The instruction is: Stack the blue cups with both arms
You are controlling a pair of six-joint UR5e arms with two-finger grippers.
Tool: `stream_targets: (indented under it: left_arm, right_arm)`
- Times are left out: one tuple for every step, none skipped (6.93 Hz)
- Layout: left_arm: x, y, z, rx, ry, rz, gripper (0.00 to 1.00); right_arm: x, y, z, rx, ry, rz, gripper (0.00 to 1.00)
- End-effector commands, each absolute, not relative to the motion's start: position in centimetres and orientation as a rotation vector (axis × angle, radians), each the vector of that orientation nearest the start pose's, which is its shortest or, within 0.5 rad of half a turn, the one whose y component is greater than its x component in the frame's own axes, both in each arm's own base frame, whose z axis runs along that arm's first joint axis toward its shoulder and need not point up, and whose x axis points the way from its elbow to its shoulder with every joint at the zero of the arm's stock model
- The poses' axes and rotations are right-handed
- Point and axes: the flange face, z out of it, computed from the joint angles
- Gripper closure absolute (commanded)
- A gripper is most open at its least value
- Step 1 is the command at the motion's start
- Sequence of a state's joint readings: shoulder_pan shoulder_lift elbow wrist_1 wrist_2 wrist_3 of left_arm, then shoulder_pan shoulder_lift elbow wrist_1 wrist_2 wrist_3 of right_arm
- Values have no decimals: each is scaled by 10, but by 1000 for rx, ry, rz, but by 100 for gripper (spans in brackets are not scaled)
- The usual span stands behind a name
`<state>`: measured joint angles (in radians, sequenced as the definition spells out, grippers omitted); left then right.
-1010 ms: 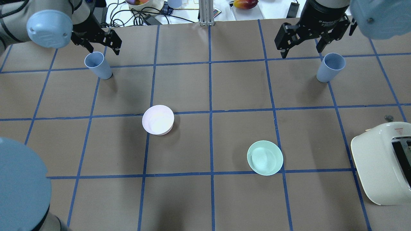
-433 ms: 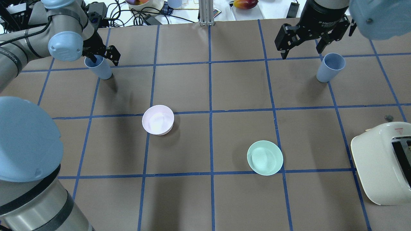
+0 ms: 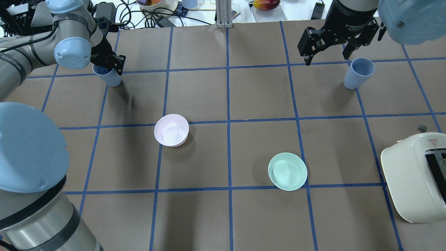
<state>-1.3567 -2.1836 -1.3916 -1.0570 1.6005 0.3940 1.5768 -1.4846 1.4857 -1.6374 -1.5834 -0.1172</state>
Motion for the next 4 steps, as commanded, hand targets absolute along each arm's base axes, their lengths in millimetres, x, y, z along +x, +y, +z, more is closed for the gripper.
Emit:
stream_targets:
  left_arm:
    - [29, -718, 263, 265, 2999, -79, 100]
    - [11, -718, 273, 285, 3002, -104, 100]
    - [-40, -715, 289, 349, 3054, -165, 100]
    - [-96, -705, 304, 242, 3091, -149, 100]
  right_arm:
    - [135, -534, 492, -193, 3151, -100, 0]
    - [134, -535, 492, -193, 3152, -100, 0]
    - [135, -534, 492, -198, 3153, -100, 0]
    - [133, -535, 492, -200, 3151, -100, 0]
